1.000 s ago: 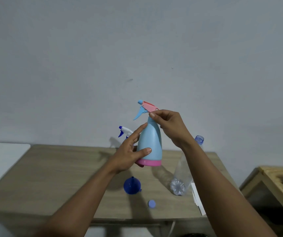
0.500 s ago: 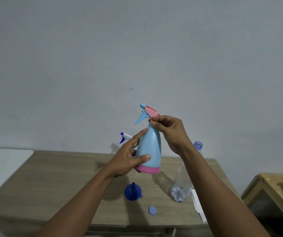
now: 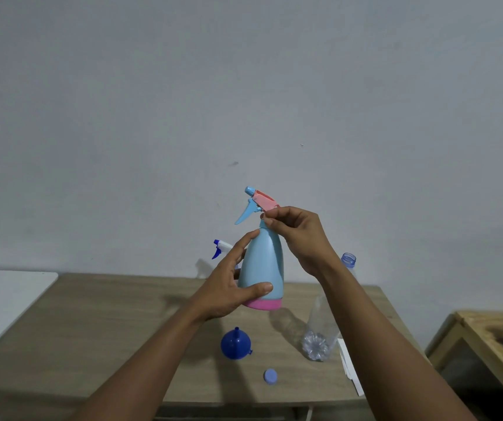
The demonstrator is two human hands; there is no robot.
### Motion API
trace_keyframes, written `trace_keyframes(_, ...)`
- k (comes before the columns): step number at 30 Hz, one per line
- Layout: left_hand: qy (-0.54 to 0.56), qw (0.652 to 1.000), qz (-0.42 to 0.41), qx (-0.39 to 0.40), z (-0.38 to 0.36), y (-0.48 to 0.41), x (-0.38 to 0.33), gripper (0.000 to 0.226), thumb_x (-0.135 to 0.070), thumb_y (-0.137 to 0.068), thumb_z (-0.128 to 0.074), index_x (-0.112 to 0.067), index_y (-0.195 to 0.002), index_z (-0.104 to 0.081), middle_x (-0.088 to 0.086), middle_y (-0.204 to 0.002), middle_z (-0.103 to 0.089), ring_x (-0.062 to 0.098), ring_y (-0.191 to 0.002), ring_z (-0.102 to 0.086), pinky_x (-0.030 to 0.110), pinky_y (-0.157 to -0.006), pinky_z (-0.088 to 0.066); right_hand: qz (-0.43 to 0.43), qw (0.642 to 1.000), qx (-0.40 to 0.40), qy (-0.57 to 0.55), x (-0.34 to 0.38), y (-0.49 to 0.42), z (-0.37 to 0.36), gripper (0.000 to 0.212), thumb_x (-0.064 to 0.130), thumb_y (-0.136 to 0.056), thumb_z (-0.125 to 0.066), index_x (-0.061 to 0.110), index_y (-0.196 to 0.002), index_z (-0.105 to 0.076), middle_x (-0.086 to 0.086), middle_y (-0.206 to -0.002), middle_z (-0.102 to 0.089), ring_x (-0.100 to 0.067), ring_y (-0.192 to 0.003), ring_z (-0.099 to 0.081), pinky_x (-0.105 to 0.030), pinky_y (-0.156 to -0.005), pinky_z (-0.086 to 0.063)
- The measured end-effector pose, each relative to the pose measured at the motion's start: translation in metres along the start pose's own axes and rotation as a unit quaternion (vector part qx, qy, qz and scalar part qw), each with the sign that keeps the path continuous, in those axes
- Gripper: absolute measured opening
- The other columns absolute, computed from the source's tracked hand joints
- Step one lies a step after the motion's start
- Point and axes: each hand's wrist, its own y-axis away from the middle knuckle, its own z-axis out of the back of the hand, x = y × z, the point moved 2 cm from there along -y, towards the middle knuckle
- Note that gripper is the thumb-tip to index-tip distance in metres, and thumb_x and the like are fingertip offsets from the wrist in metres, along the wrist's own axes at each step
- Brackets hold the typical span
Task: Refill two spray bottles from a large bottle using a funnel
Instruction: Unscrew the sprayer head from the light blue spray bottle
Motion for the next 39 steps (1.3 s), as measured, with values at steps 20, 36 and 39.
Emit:
trace_keyframes(20, 0.009, 0.999, -0.025, 0.018, 0.004, -0.001, -0.005, 0.091, -0.029, -0.078, -0.084, -0.057, -0.142, -0.027, -0.001, -0.141, -0.045, 0.012, -0.117, -0.059, 0.032, -0.084, -0.060, 0.028, 0.999, 0.004, -0.028, 0.009, 0.004, -0.002, 0.010, 0.003, -0.083, -0.076, -0.001, -0.091, -0.071, -0.022, -0.100, -0.073, -0.022, -0.091, -0.069, -0.036, -0.091, -0.057)
trace_keyframes(36, -0.002, 1.000, -0.024, 0.018, 0.007, -0.009, -0.002, 0.092, -0.027, -0.078, -0.084, -0.054, -0.144, -0.026, -0.001, -0.142, -0.046, 0.015, -0.118, -0.059, 0.037, -0.088, -0.060, 0.025, 0.999, 0.026, 0.001, 0.006, -0.007, 0.005, 0.012, -0.001, -0.091, -0.064, 0.006, -0.094, -0.074, -0.009, -0.103, -0.076, -0.021, -0.105, -0.070, -0.029, -0.095, -0.053)
trace_keyframes(39, -0.008, 1.000, -0.022, 0.018, 0.007, -0.014, -0.002, 0.092, -0.027, -0.078, -0.084, -0.055, -0.143, -0.025, -0.001, -0.142, -0.045, 0.014, -0.119, -0.058, 0.036, -0.088, -0.060, 0.036, 0.999, 0.020, -0.014, 0.005, -0.008, 0.003, 0.008, 0.003, -0.088, -0.071, 0.000, -0.096, -0.072, -0.014, -0.102, -0.075, -0.019, -0.095, -0.070, -0.031, -0.092, -0.056)
